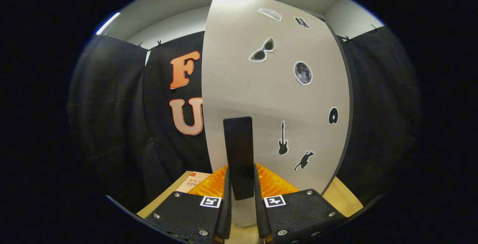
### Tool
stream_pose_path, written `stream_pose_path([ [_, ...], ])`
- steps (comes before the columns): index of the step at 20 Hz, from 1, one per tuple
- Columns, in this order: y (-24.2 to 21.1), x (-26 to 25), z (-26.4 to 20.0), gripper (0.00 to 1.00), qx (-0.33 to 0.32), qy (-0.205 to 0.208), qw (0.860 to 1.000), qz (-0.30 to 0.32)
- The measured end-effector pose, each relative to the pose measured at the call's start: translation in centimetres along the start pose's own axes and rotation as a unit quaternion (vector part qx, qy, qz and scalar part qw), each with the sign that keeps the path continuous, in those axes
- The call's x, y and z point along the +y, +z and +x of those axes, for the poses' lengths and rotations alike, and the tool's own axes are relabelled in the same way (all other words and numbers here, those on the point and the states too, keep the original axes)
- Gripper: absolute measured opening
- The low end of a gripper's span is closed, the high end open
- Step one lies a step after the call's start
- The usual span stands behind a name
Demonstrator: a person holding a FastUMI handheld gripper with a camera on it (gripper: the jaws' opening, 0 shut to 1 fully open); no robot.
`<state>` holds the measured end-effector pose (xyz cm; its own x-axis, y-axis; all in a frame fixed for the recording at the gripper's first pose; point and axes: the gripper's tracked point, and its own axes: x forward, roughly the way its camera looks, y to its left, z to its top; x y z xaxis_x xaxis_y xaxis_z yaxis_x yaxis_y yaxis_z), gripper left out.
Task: Open the shoe cabinet door, grab the shoes and put them into the shoe cabinet, then close the shoe cabinet door.
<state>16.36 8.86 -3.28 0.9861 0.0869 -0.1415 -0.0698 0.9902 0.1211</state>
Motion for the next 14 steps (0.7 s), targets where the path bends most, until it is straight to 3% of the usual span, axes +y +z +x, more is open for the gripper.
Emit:
stream_pose_path([
  [14,-0.3,-2.7,-3.5,0.27,-0.001,-0.038,0.999,0.012],
])
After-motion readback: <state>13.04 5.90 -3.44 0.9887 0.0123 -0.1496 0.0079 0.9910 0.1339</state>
